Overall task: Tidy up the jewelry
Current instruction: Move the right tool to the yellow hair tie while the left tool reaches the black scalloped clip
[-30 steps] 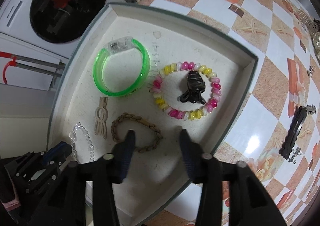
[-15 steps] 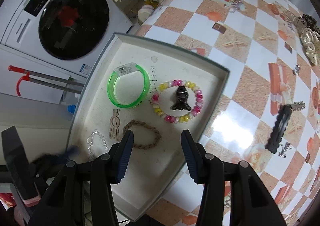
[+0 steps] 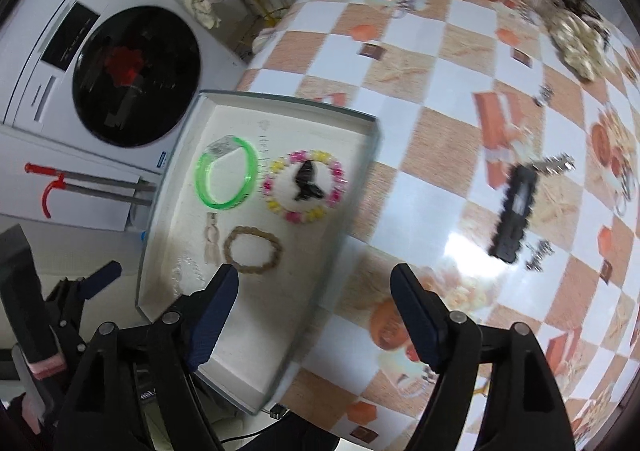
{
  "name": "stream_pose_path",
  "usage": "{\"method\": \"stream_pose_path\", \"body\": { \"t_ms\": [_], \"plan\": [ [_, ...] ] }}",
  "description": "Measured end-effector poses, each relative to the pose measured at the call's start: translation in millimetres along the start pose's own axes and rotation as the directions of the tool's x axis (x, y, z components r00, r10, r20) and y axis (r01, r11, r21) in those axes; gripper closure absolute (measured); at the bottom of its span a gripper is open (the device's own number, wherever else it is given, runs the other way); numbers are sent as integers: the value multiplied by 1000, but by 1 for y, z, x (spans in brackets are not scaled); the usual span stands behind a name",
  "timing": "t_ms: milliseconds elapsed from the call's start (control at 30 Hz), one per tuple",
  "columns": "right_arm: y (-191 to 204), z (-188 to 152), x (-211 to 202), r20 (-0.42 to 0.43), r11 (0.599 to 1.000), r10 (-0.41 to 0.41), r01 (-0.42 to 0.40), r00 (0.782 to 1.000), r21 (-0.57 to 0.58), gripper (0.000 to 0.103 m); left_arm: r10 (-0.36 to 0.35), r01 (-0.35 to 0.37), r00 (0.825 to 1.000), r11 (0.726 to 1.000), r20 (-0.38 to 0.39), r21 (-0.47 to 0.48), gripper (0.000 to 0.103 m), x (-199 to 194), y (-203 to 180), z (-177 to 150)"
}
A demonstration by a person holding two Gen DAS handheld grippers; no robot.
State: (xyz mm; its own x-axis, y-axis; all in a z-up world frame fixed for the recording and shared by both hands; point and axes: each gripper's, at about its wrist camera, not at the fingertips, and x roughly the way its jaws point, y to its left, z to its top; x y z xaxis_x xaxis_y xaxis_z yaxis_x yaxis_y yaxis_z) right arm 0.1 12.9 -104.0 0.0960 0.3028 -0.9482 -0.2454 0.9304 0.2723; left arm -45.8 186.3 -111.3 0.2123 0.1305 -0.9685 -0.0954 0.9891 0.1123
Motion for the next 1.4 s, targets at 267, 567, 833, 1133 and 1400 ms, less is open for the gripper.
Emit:
{"method": "stream_pose_path", "body": {
  "t_ms": [267,567,833,1133,1400],
  "plan": [
    [-61,-27,-19,19,989,-59,56,998,135,16,-46,42,999,994,30,102,0,-13,-42,20],
    [-136,-78,-28,-32,944,-149,152,988,291,16,-102,89,994,968,46,235,0,-20,-103,40],
    [-143,-105,-15,-61,942,-158,169,986,289,16,-149,136,989,942,20,307,0,-13,-152,56],
    [-127,-112,6,-33,951,-232,234,972,200,16,-213,216,976,927,-44,307,0,14,-193,77],
    [-116,-116,26,7,935,-342,339,940,103,16,-265,279,960,902,-89,330,0,40,-230,90]
  ]
}}
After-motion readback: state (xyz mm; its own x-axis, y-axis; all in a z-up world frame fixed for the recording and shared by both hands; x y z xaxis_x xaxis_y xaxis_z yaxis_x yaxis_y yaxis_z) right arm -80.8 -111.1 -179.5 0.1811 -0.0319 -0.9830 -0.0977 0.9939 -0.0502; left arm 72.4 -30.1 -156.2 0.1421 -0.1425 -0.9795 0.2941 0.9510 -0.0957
